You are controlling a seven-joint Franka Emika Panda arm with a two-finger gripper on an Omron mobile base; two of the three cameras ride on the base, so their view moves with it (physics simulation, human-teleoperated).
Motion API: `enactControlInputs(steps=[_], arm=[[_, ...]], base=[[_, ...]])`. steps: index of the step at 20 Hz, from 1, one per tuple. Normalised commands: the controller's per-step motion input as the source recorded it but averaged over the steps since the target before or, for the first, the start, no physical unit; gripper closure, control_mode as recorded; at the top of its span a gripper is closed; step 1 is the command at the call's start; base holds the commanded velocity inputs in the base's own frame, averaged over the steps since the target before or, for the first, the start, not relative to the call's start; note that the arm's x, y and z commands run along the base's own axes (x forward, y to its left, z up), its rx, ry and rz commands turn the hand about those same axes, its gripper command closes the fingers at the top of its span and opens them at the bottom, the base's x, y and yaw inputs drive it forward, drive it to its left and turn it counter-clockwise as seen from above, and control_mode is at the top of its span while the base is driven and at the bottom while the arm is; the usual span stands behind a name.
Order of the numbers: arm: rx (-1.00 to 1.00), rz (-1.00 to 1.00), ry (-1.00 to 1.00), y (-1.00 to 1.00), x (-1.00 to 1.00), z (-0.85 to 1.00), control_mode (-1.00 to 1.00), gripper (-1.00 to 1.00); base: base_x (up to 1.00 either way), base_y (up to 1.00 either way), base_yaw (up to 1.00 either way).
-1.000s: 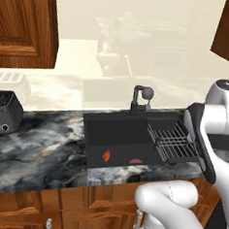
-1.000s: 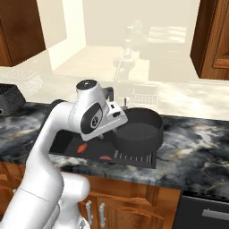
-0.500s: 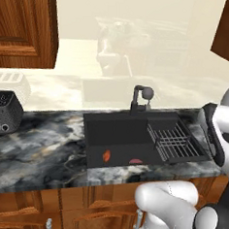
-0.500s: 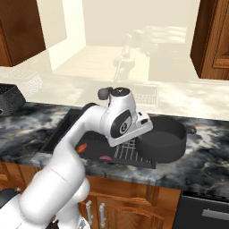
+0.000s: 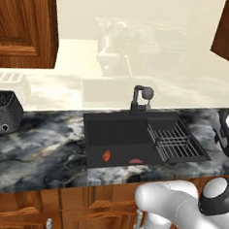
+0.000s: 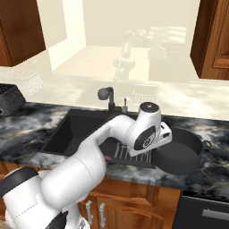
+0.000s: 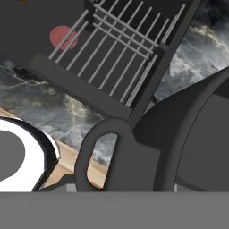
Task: Dump the sweet potato from the pot into the sink. Then turn on the water and wash the sweet potato. Then turn off the water and put the sweet potato back in the pot.
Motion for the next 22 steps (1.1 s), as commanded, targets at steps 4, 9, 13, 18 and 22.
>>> enactControlInputs(steps=[4,9,13,18,22], arm=[[0.02,0.0,0.0,-0.44,0.17,-0.23,-1.0,1.0],[0.0,0.0,0.0,-0.33,0.21,-0.17,-1.0,1.0],[0.0,0.0,0.0,-0.28,0.24,-0.19,-1.0,1.0],[0.0,0.0,0.0,-0.19,0.28,-0.19,-1.0,1.0],[0.0,0.0,0.0,-0.13,0.2,-0.17,-1.0,1.0]], base=[[0.0,0.0,0.0],[0.0,0.0,0.0],[0.0,0.0,0.0],[0.0,0.0,0.0],[0.0,0.0,0.0]])
